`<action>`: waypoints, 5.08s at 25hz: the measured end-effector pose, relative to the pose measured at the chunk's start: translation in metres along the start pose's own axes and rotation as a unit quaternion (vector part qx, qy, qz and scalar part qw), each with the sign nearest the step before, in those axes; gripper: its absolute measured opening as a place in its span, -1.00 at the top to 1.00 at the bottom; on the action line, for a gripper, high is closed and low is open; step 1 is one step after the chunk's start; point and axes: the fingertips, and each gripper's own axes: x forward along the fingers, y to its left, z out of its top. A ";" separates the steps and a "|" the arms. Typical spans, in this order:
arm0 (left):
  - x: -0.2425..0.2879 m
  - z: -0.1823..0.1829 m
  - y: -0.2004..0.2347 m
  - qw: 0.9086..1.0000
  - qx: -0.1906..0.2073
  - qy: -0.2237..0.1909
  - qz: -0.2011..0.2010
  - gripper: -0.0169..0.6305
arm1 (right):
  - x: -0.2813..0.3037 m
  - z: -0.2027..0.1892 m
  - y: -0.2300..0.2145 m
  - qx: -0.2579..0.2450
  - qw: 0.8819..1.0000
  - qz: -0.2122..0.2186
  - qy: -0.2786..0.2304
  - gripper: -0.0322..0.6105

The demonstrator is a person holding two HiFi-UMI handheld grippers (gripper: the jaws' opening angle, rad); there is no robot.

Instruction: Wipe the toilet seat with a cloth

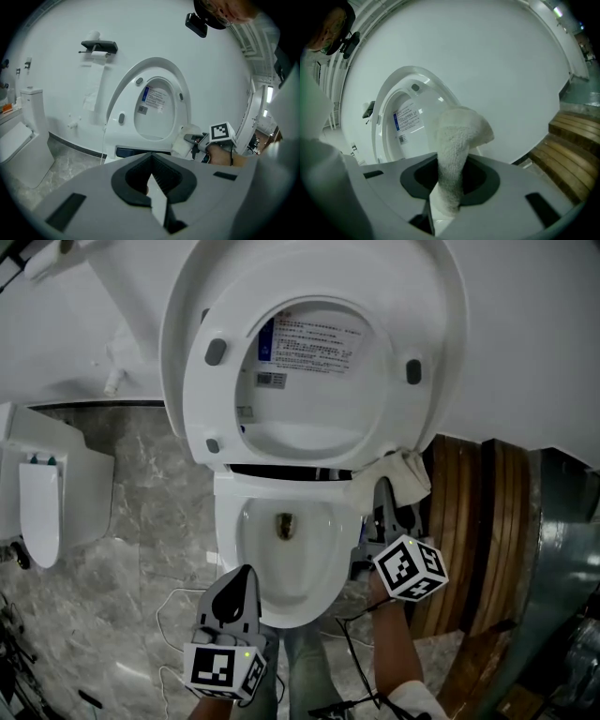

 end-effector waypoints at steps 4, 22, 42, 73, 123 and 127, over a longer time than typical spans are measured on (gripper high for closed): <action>-0.003 -0.011 0.009 1.000 -0.010 0.003 0.002 0.96 | 0.002 -0.014 0.000 -0.001 1.000 -0.007 -0.013 0.58; -0.031 -0.028 0.082 0.998 -0.043 -0.010 0.044 0.96 | 0.042 -0.098 0.063 -0.049 0.999 -0.013 0.000 0.58; -0.108 -0.023 0.189 0.986 -0.100 -0.051 0.127 0.96 | 0.071 -0.142 0.204 -0.026 0.999 0.019 0.032 0.58; -0.121 0.128 0.133 0.985 -0.076 -0.135 0.072 0.96 | 0.082 -0.002 0.329 -0.123 0.989 0.068 0.055 0.58; -0.004 0.235 -0.060 0.991 0.002 -0.125 -0.047 0.96 | 0.051 0.218 0.207 -0.028 0.994 0.104 0.003 0.58; 0.000 0.238 -0.069 0.990 0.012 -0.127 -0.052 0.96 | 0.052 0.216 0.203 -0.026 0.994 0.109 0.006 0.58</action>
